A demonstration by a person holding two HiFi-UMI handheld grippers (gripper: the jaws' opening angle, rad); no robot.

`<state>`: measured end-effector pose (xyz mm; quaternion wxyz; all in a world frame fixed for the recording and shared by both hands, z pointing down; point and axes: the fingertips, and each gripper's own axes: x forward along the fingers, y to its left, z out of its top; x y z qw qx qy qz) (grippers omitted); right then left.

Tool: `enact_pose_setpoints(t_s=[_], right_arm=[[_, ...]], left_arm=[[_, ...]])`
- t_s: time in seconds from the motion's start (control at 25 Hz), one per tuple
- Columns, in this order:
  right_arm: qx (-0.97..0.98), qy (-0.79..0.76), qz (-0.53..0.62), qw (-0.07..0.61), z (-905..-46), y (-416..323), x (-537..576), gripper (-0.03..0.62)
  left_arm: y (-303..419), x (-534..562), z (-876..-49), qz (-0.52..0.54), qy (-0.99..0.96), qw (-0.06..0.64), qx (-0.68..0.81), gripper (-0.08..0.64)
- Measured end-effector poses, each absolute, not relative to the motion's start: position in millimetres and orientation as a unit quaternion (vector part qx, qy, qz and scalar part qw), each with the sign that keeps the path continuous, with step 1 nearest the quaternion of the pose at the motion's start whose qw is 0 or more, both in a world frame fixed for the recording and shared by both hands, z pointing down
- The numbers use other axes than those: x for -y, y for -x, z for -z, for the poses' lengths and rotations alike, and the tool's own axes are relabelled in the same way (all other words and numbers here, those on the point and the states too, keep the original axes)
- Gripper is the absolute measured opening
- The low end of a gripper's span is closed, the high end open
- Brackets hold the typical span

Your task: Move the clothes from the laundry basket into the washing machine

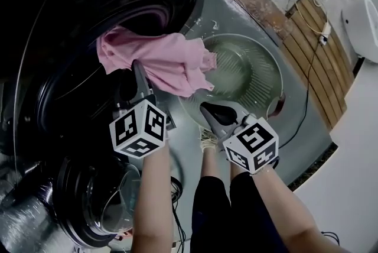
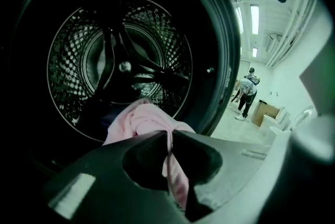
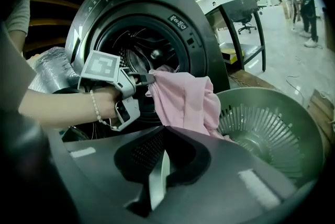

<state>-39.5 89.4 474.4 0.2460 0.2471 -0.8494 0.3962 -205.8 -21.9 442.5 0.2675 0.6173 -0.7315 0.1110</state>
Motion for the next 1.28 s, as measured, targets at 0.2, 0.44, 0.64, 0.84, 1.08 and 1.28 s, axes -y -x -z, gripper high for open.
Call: enact_pose_setpoints(t_s=[0.2,0.44,0.64,0.84,1.08,1.28], right_arm=[[0.854,-0.24,-0.387,0.25,-469.8,47.2,-86.9,0.021],[0.856,-0.242,-0.382,0.252,-473.1,46.8,-77.6,0.021],[0.852,-0.241,-0.389,0.254,-477.1,46.4,-82.7,0.021],[0.85,-0.239,-0.392,0.258,-482.1,47.7,-86.8,0.021],[0.852,-0.236,-0.391,0.255,-477.6,48.0,-87.2,0.021],[0.851,-0.236,-0.393,0.256,-479.3,45.4,-91.8,0.021]], left_arm=[[247.8,51.5,-422.3,-0.127,-0.599,0.21,0.762,0.031],[296.0,78.9,-403.4,-0.127,-0.565,0.16,0.799,0.032],[334.2,73.1,-402.9,-0.125,-0.523,0.143,0.831,0.034],[324.5,76.9,-423.6,-0.165,-0.531,0.163,0.815,0.072],[309.7,43.3,-424.1,-0.162,-0.534,0.196,0.806,0.301],[267.0,-0.6,-445.9,-0.193,-0.546,0.231,0.782,0.324]])
